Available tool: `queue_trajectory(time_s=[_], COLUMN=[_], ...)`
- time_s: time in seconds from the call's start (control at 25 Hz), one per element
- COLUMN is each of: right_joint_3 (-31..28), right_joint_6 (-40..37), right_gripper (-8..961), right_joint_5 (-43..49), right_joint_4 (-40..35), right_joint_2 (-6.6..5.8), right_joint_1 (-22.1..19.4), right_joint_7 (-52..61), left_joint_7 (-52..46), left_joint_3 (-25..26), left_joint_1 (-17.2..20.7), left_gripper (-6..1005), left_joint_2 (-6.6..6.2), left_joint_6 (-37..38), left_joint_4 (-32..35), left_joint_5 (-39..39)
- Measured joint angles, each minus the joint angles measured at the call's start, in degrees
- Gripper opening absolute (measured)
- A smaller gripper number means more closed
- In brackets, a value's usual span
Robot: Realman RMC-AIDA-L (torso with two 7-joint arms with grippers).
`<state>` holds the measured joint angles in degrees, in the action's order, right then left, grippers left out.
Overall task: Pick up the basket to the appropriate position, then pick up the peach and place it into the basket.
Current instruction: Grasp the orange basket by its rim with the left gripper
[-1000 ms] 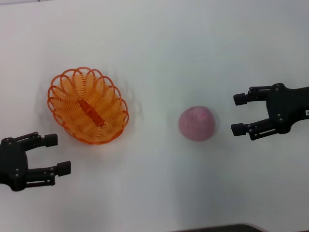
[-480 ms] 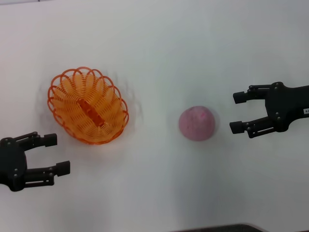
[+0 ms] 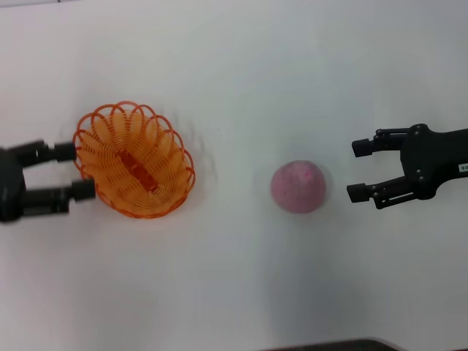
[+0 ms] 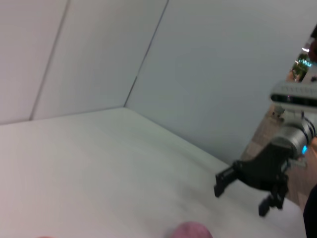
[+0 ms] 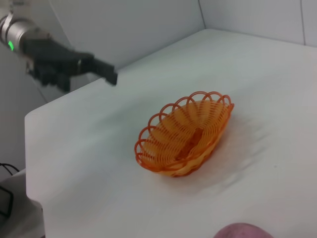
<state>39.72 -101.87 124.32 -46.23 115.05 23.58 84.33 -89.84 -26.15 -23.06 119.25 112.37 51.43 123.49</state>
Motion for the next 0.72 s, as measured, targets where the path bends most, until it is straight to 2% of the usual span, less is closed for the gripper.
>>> queue_trajectory(time_s=[0.4,0.6,0.72], right_joint_3=[-0.21,-0.25,-0.26], right_joint_6=[0.06,-0.26,-0.42], right_gripper=[956,956,956], right_joint_5=[0.68,0.58,0.37], right_joint_4=[-0.01,-0.28,-0.41], right_joint_2=[0.00,0.00,0.06], right_joint_1=[0.38,0.57,0.64], right_joint_7=[-0.21,0.24,0.26], left_joint_7=[-19.42,-30.30,-34.38], left_joint_3=[-0.61,-6.04,-9.11], left_joint_1=[-13.12,-17.93,-19.97], left_gripper=[903,903,903], left_joint_2=[-4.70,-6.98,-7.67], left_joint_6=[-1.88,-5.13,-7.38], left_joint_4=[5.22,9.86,12.55], left_joint_5=[0.71,1.34,2.69])
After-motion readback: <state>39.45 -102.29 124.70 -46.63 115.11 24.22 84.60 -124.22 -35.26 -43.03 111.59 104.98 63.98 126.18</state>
